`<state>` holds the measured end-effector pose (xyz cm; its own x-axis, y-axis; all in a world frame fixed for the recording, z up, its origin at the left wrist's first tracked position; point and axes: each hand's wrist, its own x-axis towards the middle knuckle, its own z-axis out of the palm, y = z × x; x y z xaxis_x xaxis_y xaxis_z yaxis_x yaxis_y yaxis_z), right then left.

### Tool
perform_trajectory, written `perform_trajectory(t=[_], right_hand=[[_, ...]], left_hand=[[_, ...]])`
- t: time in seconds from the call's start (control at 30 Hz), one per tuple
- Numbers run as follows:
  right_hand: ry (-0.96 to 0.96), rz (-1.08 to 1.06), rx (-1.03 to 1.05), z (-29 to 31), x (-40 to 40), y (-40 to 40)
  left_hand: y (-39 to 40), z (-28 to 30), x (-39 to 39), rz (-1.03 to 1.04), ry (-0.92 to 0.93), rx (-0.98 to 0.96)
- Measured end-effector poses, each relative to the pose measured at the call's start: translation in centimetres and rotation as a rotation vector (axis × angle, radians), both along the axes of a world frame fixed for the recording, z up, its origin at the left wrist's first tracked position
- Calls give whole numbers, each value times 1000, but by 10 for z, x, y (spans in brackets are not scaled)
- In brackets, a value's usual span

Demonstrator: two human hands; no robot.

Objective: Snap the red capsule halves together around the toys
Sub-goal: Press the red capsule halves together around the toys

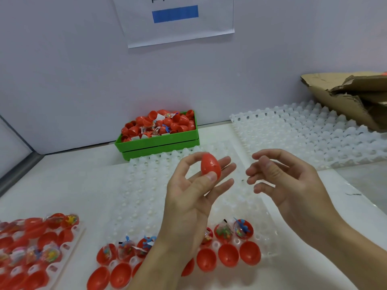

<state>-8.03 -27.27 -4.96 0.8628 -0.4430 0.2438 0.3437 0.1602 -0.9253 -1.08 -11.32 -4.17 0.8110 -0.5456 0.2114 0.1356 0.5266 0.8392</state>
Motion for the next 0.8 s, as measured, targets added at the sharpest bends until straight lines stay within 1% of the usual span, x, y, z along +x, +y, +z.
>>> perform_trajectory(t=[0.07,0.17,0.2,0.33,0.47,0.53,0.63,0.73,0.8], right_hand=[[13,-5,-4,0,0,0],[35,0,-59,0,0,2],[41,11,-93,0,-1,4],[59,77,-196,-1,-2,15],[90,87,-189,-4,-1,21],[99,89,-132,-7,0,19],[111,154,-28,-10,1,17],[124,204,-5,-10,2,17],[131,219,-4,-11,2,17]], left_hand=[[0,0,1,69,-91,66],[0,-2,1,299,-341,313],[0,-3,1,341,-417,370],[-1,-8,-2,409,-644,515],[-3,-10,-2,505,-887,685],[-3,-10,-2,478,-894,699],[-3,-11,0,378,-777,638],[-3,-9,-1,306,-706,560],[-3,-10,0,300,-685,536]])
